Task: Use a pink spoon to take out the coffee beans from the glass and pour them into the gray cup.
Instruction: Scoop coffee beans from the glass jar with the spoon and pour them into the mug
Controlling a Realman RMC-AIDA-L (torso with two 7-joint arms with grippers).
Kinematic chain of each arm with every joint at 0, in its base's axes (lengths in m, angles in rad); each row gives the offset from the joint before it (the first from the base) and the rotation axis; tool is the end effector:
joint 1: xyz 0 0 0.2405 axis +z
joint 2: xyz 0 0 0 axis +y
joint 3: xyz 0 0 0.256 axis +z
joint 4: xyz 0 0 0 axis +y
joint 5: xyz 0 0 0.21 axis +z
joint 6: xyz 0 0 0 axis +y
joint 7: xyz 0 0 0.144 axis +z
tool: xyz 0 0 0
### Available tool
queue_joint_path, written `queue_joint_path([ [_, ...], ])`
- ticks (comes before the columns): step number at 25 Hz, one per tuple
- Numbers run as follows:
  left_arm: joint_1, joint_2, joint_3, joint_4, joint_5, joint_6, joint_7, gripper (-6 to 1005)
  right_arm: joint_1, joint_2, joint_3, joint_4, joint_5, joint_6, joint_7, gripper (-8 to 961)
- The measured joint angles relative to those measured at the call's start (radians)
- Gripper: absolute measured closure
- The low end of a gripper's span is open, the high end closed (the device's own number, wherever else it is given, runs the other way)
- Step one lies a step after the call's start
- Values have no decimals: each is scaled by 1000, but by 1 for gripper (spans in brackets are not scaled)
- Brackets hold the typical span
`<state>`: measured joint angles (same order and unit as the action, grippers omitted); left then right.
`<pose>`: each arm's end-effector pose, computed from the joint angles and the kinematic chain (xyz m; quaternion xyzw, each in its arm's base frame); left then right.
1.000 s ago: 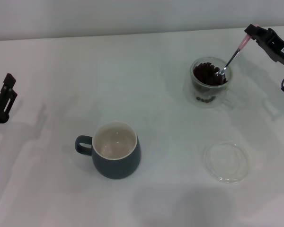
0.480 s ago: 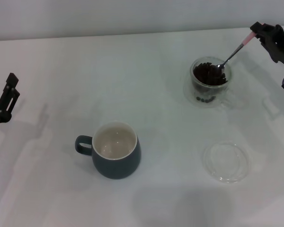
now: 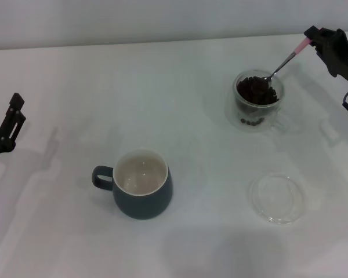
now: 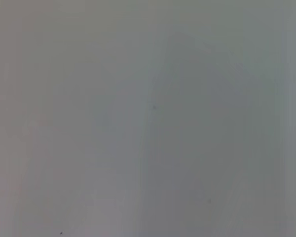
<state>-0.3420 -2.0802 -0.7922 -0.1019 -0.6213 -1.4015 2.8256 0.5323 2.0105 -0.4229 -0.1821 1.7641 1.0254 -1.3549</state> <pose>-0.3223 0.2811 -0.0259 -0.7426 -0.2021 -0.3670 0.5224 0.3499 0.3696 0.0310 -0.4991 0.6353 0.5017 0.3093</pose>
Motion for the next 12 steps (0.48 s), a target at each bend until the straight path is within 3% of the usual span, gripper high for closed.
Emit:
queue_joint_path([
  [12,0,0,-1,-2,-2,28,0,379,2,2,-36,23,-6,77,-4,812],
])
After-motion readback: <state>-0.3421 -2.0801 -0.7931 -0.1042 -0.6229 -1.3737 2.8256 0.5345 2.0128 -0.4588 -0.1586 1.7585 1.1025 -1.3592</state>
